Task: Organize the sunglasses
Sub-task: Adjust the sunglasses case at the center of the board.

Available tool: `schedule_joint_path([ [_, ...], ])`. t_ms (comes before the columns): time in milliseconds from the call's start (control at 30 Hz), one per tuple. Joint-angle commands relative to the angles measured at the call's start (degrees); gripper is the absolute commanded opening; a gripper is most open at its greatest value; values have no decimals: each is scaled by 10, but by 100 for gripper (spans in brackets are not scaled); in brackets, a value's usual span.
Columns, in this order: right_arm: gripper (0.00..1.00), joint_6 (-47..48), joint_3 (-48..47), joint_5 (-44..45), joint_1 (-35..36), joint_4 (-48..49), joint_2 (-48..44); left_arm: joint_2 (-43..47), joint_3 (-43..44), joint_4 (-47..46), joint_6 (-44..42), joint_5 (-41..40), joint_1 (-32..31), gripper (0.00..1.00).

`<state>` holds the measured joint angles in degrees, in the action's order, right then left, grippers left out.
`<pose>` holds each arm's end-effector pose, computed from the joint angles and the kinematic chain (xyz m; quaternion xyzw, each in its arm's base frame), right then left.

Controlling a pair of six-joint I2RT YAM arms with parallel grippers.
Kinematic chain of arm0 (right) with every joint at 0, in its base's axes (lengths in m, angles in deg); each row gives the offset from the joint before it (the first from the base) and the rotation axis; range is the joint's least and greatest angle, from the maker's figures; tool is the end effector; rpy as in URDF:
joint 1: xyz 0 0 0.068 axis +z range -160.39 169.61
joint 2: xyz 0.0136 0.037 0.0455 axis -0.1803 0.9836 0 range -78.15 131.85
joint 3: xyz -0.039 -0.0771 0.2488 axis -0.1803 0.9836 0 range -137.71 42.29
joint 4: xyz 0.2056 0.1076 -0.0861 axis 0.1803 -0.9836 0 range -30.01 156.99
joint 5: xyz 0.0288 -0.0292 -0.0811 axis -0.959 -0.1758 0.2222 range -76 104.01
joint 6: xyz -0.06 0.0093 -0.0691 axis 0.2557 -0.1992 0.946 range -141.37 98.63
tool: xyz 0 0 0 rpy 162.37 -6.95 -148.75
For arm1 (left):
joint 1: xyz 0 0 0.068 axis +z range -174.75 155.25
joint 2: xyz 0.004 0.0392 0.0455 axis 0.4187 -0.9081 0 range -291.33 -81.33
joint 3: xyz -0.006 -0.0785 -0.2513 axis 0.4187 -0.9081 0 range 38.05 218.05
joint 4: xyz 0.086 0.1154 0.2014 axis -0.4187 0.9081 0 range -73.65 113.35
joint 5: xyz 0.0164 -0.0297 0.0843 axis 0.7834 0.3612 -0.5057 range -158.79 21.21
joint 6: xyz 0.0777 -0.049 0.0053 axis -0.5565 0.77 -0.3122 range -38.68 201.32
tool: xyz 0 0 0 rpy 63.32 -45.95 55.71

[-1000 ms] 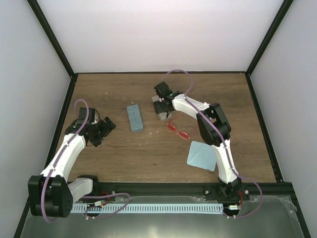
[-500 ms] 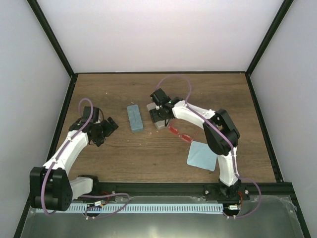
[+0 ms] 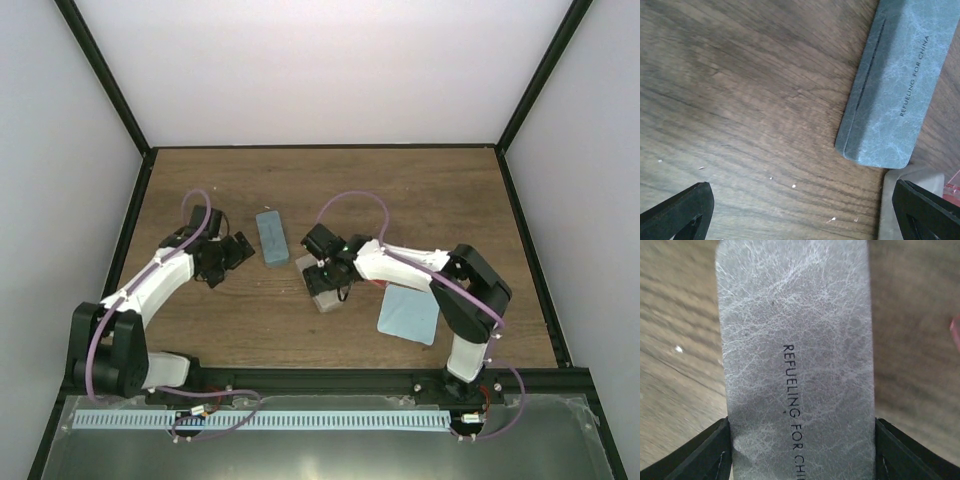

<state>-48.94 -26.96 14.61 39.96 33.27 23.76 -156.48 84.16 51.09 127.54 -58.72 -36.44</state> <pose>0.2312 0.2776 0.1453 -0.1922 0.9598 0.1247 0.1624 0.2456 -0.0655 0.1606 -0.2690 0.9324 -0.1841 0.1563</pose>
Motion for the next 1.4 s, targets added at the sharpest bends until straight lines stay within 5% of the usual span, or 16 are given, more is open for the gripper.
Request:
schedule_joint_path([
  [0, 74, -17, 18, -24, 17, 10, -10, -28, 39, -25, 18, -17, -32, 100],
  [67, 84, -6, 12, -16, 16, 7, -13, -46, 58, -22, 21, -23, -55, 100],
  [167, 86, 3, 7, 8, 14, 6, -37, -69, 86, -15, 26, -36, -92, 97],
  [367, 91, 7, 31, 9, -24, 3, -85, -92, 66, -28, 88, -32, -151, 73],
  [500, 71, -6, 84, -4, -40, 17, -116, -101, 60, -20, 96, -42, -180, 29],
  [633, 33, -17, 137, -25, -41, 38, -126, -122, 60, -14, 96, -47, -201, 7],
  [733, 14, -14, 145, -19, -41, 39, -120, -154, 67, -24, 91, -37, -216, 4],
  [833, 9, -6, 148, -36, -41, 50, -110, -202, 93, -29, 82, -26, -235, 4],
  [1067, 11, 54, 145, -172, -37, 78, -81, -269, 155, -36, 62, 13, -238, 5],
  [1367, 15, 54, 142, -166, -29, 83, -104, -267, 186, -3, 35, 1, -237, 14],
])
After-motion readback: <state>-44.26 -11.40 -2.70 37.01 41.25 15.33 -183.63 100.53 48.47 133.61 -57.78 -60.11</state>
